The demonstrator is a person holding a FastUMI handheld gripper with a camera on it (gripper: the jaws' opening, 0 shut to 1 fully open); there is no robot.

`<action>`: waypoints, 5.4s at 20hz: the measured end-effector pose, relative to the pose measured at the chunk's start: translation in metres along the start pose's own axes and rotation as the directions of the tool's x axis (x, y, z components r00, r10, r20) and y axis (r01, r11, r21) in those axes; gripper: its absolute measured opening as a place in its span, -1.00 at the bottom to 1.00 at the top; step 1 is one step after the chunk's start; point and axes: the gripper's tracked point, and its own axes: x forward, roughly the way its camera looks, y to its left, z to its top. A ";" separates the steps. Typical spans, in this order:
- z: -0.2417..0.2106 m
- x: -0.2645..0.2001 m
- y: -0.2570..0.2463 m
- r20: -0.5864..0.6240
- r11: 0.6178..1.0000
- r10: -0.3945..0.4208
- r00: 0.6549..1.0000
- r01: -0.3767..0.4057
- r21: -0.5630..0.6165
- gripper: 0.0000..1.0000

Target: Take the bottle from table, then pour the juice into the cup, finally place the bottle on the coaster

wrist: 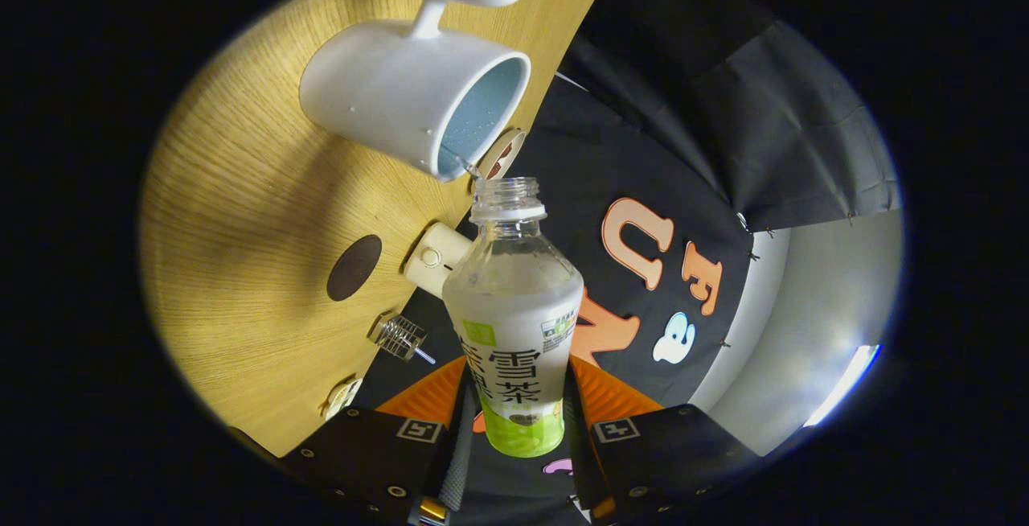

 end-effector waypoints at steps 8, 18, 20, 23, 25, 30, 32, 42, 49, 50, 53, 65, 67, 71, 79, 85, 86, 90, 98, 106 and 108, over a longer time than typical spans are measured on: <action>0.004 0.002 -0.005 0.023 0.999 -0.011 1.000 0.012 -0.032 0.07; 0.010 0.001 -0.006 0.033 0.999 -0.011 0.999 0.012 -0.033 0.07; 0.010 0.003 -0.003 0.030 1.000 0.001 1.000 0.000 -0.012 0.07; 0.013 0.003 0.005 0.023 0.999 0.032 0.999 -0.033 0.038 0.07; 0.015 0.002 0.016 0.020 0.991 0.076 0.997 -0.077 0.113 0.08; 0.021 0.000 0.039 0.022 0.934 0.166 0.986 -0.164 0.316 0.08; 0.024 -0.001 0.048 0.030 0.885 0.208 0.978 -0.201 0.419 0.08; 0.031 0.006 0.066 0.049 0.534 0.281 0.958 -0.198 0.822 0.09; 0.012 0.038 0.068 0.059 0.181 0.320 0.946 -0.122 0.976 0.09; 0.006 0.042 0.068 0.050 0.150 0.325 0.945 -0.103 0.983 0.09; -0.001 0.058 0.071 0.049 0.068 0.321 0.946 -0.075 0.995 0.09; -0.008 0.120 0.085 0.076 -0.352 0.301 0.951 0.036 0.935 0.08; -0.007 0.126 0.092 0.080 -0.389 0.314 0.946 0.052 0.920 0.08; -0.005 0.130 0.113 0.079 -0.393 0.364 0.928 0.076 0.916 0.09; -0.012 0.130 0.121 0.073 -0.440 0.375 0.924 0.108 0.892 0.16; -0.006 0.116 0.130 0.118 -0.453 0.427 0.896 0.099 0.886 0.35; -0.007 0.113 0.128 0.123 -0.457 0.423 0.898 0.095 0.884 0.50; -0.025 0.101 0.113 0.098 -0.483 0.400 0.911 0.119 0.867 0.80; -0.078 0.049 0.028 0.062 -0.526 0.249 0.966 0.081 0.846 0.94; -0.146 -0.032 -0.092 -0.030 -0.491 0.037 0.999 0.044 0.870 0.93; -0.165 -0.052 -0.108 -0.063 -0.488 0.007 0.998 0.059 0.871 0.93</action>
